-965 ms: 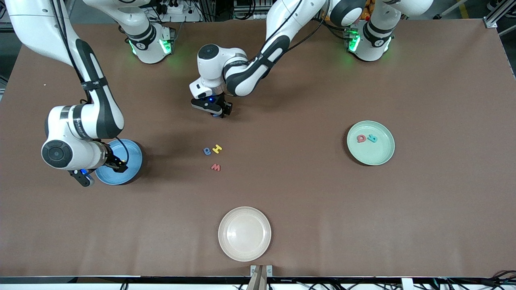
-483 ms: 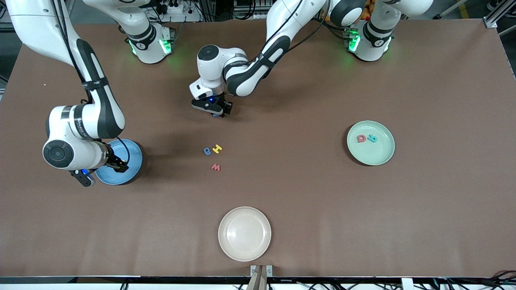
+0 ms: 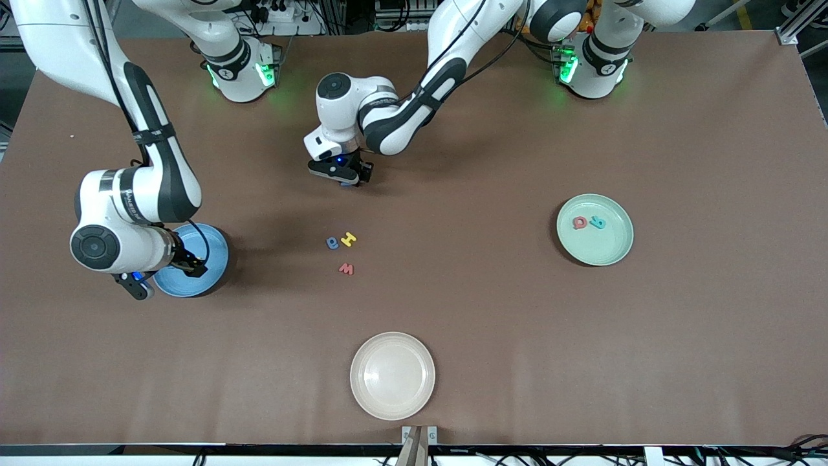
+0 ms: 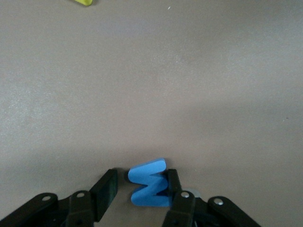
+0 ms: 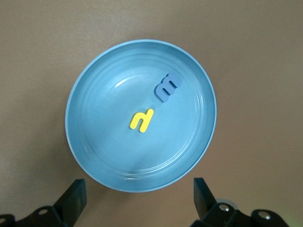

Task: Sort upper and lower case letters into plates
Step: 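Lift the blue w with the left gripper while the right gripper reaches letters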

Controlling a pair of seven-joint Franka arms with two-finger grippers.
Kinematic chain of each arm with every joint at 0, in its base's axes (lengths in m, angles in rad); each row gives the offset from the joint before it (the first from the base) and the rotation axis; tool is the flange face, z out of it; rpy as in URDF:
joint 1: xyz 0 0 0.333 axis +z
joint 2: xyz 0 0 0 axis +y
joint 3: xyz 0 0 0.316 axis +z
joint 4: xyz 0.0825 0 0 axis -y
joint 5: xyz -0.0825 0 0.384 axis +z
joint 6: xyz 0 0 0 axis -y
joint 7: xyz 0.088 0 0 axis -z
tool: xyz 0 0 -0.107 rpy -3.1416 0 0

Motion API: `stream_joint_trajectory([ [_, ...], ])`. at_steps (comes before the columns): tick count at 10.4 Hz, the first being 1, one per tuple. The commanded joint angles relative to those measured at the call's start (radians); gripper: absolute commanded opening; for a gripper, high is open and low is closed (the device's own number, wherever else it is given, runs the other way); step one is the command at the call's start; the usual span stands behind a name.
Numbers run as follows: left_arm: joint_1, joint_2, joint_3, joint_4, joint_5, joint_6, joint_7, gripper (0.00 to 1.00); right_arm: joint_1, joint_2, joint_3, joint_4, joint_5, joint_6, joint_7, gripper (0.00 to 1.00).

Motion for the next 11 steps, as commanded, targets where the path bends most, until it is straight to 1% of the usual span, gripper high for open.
stream_joint_trajectory([
  [1, -0.011, 0.004, 0.006, -0.005, -0.03, -0.022, 0.0, 0.45, -0.002, -0.012, 0.002, -0.002, -0.006, -0.009, -0.005, 1.0],
  [3, -0.01, 0.004, 0.007, -0.005, -0.03, -0.022, 0.001, 0.4, -0.002, -0.012, 0.0, -0.002, -0.006, -0.011, -0.005, 1.0],
  [4, -0.01, 0.002, 0.007, -0.005, -0.03, -0.022, 0.003, 0.35, -0.002, -0.012, 0.0, -0.004, -0.006, -0.009, -0.006, 1.0],
  [5, -0.01, 0.002, 0.007, -0.005, -0.03, -0.022, 0.003, 0.26, -0.002, -0.012, 0.0, -0.002, -0.006, -0.009, -0.007, 1.0],
  [7, -0.008, 0.004, 0.007, -0.005, -0.03, -0.022, 0.005, 0.16, -0.002, -0.012, 0.002, -0.002, -0.006, -0.009, -0.007, 1.0],
  [8, -0.008, 0.004, 0.007, -0.005, -0.03, -0.024, 0.005, 0.08, -0.001, -0.012, 0.002, -0.002, -0.006, -0.009, -0.007, 1.0],
  [9, -0.005, 0.002, 0.007, -0.005, -0.03, -0.036, 0.006, 0.03, -0.001, -0.012, 0.0, -0.002, -0.006, -0.009, -0.007, 1.0],
  [10, 0.003, -0.015, 0.007, -0.005, -0.032, -0.071, 0.008, 0.0, -0.001, -0.012, 0.002, -0.002, -0.004, -0.009, -0.007, 1.0],
  [11, 0.022, -0.028, 0.004, -0.007, -0.036, -0.109, 0.011, 0.0, 0.001, -0.012, 0.002, -0.002, -0.004, -0.009, -0.005, 1.0],
])
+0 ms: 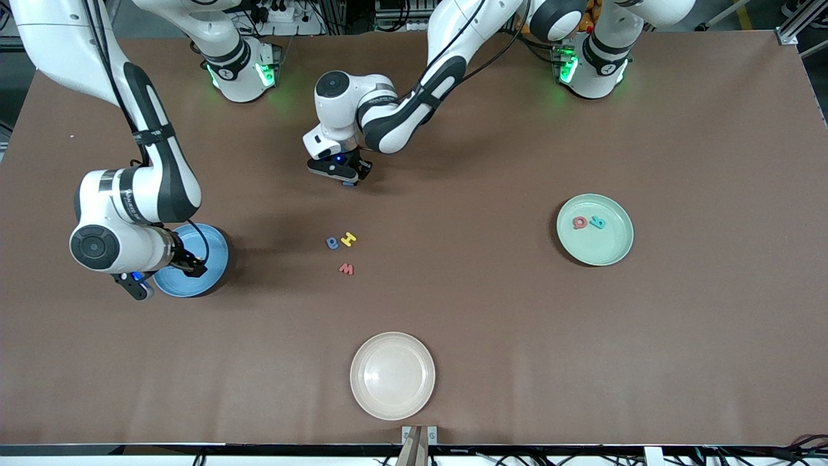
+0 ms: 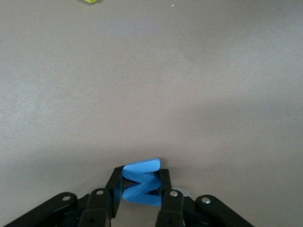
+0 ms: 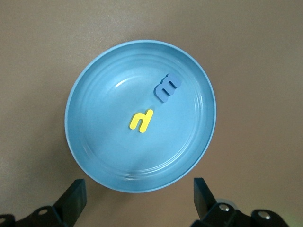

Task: Sort upper and lower case letters into plates
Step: 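Lift the blue w with the left gripper while the right gripper reaches letters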

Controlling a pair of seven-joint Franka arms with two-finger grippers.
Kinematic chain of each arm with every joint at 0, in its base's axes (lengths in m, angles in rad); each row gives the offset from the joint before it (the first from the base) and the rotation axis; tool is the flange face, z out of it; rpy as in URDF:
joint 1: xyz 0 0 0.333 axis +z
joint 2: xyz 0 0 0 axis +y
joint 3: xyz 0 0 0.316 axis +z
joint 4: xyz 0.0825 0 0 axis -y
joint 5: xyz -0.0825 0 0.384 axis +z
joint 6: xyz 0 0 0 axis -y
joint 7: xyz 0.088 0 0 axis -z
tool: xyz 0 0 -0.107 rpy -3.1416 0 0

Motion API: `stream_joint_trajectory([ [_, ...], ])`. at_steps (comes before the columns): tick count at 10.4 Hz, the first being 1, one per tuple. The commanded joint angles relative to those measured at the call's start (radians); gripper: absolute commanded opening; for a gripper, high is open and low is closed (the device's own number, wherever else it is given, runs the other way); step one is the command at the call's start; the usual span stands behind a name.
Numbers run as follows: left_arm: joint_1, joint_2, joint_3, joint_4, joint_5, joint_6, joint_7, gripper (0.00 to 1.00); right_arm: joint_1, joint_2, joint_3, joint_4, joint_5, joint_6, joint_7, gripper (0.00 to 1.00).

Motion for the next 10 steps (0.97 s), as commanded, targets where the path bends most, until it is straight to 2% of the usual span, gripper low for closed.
stream_joint_trajectory([
  [1, 0.029, -0.045, 0.006, -0.017, -0.033, -0.099, 0.014, 0.0, 0.002, -0.012, 0.002, 0.004, 0.0, -0.009, 0.0, 1.0],
  [4, 0.1, -0.119, 0.008, -0.026, -0.073, -0.278, 0.131, 0.0, 0.064, 0.007, 0.004, 0.037, 0.013, 0.0, 0.061, 1.0],
  [7, 0.25, -0.226, 0.008, -0.058, -0.141, -0.482, 0.374, 0.0, 0.165, 0.068, 0.005, 0.103, 0.032, 0.036, 0.119, 1.0],
  [8, 0.308, -0.283, 0.008, -0.1, -0.141, -0.523, 0.449, 0.0, 0.205, 0.086, 0.007, 0.106, 0.035, 0.091, 0.167, 1.0],
  [10, 0.411, -0.392, 0.008, -0.234, -0.141, -0.529, 0.656, 0.0, 0.278, 0.134, 0.007, 0.14, 0.149, 0.167, 0.184, 1.0],
])
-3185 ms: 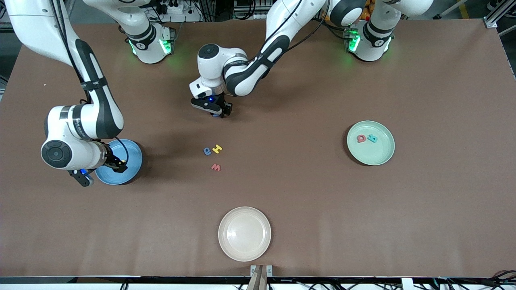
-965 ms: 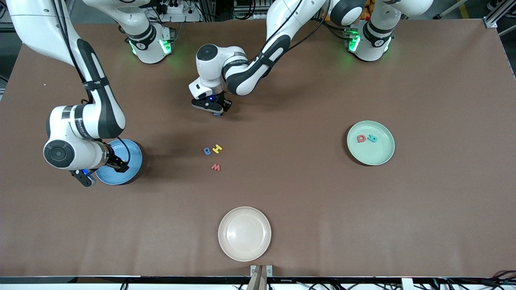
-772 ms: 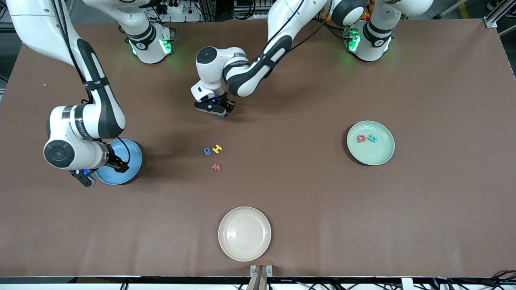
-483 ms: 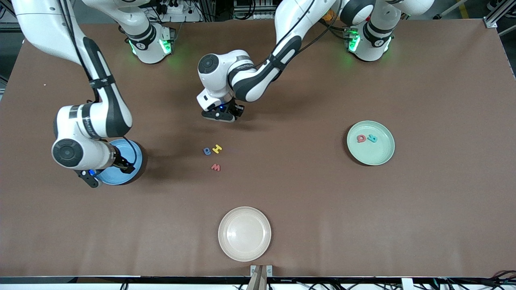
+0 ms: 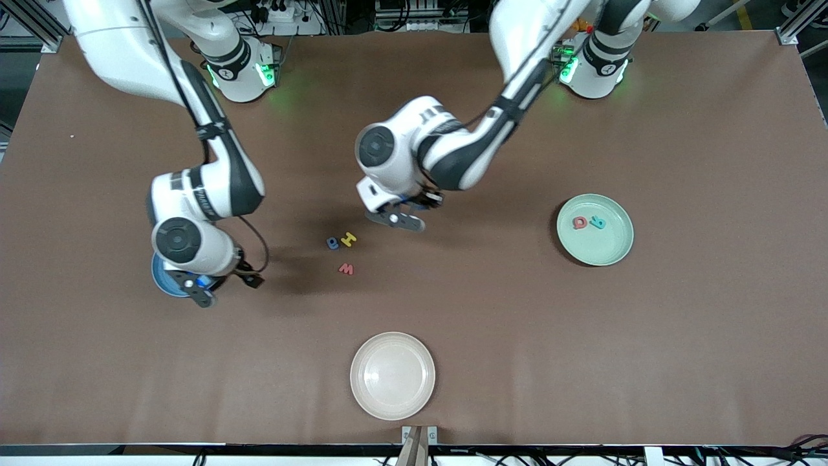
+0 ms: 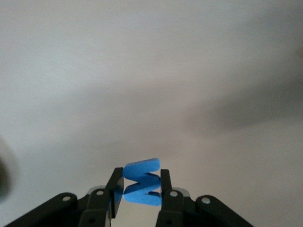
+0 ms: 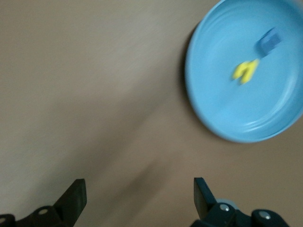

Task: Sort upper and lower case letters into plates
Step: 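Carry blue w to the green plate while the right gripper grasps pink w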

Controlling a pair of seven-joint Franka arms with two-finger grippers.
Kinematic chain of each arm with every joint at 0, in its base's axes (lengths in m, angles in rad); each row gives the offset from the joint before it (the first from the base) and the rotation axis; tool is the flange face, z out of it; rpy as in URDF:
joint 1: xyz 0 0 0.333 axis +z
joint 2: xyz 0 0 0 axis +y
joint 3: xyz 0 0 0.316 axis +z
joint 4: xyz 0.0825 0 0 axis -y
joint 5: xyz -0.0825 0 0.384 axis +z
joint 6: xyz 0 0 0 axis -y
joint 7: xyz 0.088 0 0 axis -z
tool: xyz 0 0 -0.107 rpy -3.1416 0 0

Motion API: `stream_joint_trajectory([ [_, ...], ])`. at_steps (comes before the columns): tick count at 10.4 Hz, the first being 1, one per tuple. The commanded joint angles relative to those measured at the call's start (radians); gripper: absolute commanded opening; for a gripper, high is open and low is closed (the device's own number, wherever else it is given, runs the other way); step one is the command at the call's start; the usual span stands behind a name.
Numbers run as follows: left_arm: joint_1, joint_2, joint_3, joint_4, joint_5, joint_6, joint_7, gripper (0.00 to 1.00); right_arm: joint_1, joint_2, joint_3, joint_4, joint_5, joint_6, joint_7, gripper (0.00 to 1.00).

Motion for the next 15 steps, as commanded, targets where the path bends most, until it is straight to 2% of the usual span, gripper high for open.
stream_joint_trajectory([
  [1, 0.104, -0.171, -0.004, -0.227, -0.017, 0.006, 0.202, 0.0, 0.095, 0.093, -0.005, 0.082, 0.072, 0.038, 0.021, 1.0],
  [3, 0.204, -0.249, -0.004, -0.354, -0.012, 0.053, 0.367, 0.0, 0.182, 0.15, -0.005, 0.107, 0.074, 0.124, -0.004, 1.0],
  [7, 0.361, -0.389, -0.004, -0.682, -0.011, 0.318, 0.591, 0.0, 0.239, 0.162, -0.005, 0.105, 0.068, 0.17, -0.244, 1.0],
  [9, 0.395, -0.418, -0.004, -0.771, 0.056, 0.368, 0.594, 0.0, 0.239, 0.164, -0.005, 0.087, 0.071, 0.252, -0.298, 1.0],
  [11, 0.47, -0.465, -0.004, -0.885, 0.067, 0.455, 0.666, 0.0, 0.239, 0.167, -0.005, 0.07, 0.083, 0.262, -0.282, 1.0],
  [12, 0.491, -0.476, -0.004, -0.907, 0.067, 0.458, 0.695, 0.0, 0.239, 0.167, -0.005, 0.052, 0.126, 0.263, -0.244, 1.0],
  [13, 0.525, -0.487, -0.006, -0.93, 0.067, 0.475, 0.702, 0.07, 0.24, 0.168, -0.005, 0.049, 0.161, 0.262, -0.208, 1.0],
  [15, 0.595, -0.513, -0.012, -1.0, 0.067, 0.532, 0.781, 0.05, 0.242, 0.178, -0.005, 0.055, 0.186, 0.263, -0.18, 1.0],
])
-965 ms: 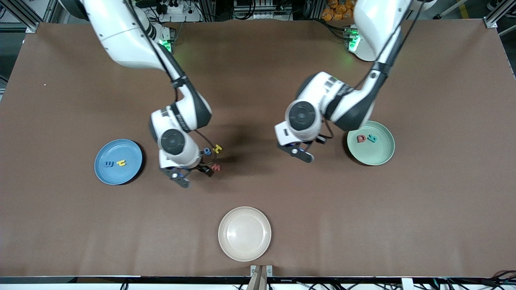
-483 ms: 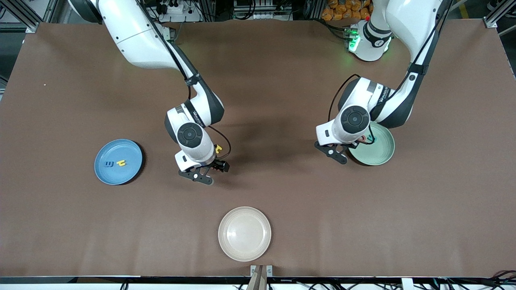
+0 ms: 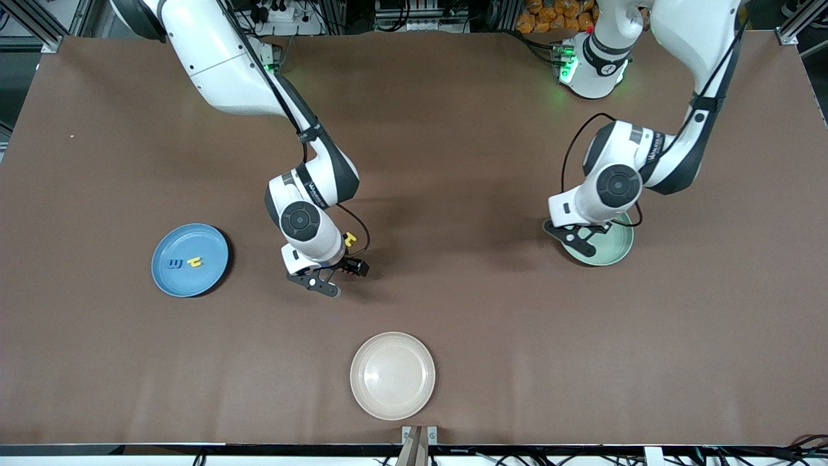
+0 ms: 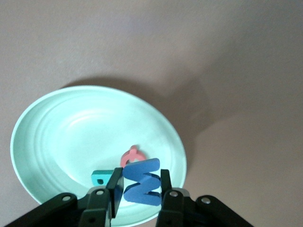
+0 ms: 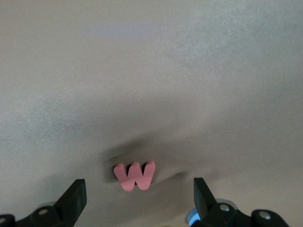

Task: Sort upper and lower case letters into plates
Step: 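Carry blue w to the green plate while the right gripper grasps pink w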

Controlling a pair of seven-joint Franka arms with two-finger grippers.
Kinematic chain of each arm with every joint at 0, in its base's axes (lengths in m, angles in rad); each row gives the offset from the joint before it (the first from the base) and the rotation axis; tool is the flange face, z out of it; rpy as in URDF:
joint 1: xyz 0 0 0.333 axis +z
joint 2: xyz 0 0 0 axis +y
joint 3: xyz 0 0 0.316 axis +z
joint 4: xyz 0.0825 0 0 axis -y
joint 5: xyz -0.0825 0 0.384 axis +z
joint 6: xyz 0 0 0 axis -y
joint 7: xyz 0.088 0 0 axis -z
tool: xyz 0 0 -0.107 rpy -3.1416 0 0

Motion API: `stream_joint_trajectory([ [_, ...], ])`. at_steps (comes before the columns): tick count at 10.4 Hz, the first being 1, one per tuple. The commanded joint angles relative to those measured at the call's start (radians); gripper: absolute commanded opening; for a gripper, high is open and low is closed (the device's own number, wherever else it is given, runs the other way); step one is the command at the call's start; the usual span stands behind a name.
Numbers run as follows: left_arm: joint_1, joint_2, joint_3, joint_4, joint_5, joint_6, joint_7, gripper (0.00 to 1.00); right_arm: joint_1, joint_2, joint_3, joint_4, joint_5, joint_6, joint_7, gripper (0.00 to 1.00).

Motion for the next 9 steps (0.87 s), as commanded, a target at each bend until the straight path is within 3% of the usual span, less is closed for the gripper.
stream_joint_trajectory([
  [1, 0.085, -0.094, -0.015, -0.123, 0.011, 0.049, 0.085, 0.05, 0.006, 0.008, 0.0, 0.0, 0.032, 0.016, 0.023, 1.0],
  [3, 0.137, -0.138, -0.018, -0.215, -0.022, 0.056, 0.1, 0.06, 0.004, 0.029, 0.0, 0.017, 0.035, 0.023, 0.039, 1.0],
  [6, 0.138, -0.129, -0.039, -0.223, -0.048, 0.081, 0.1, 0.08, 0.006, 0.05, 0.0, 0.034, 0.035, 0.023, 0.075, 1.0],
  [8, 0.134, -0.117, -0.039, -0.221, -0.05, 0.096, 0.1, 0.19, 0.006, 0.057, 0.0, 0.037, 0.03, 0.025, 0.074, 1.0],
  [9, 0.136, -0.115, -0.042, -0.221, -0.05, 0.098, 0.1, 0.19, 0.006, 0.063, 0.0, 0.052, 0.033, 0.023, 0.074, 1.0],
])
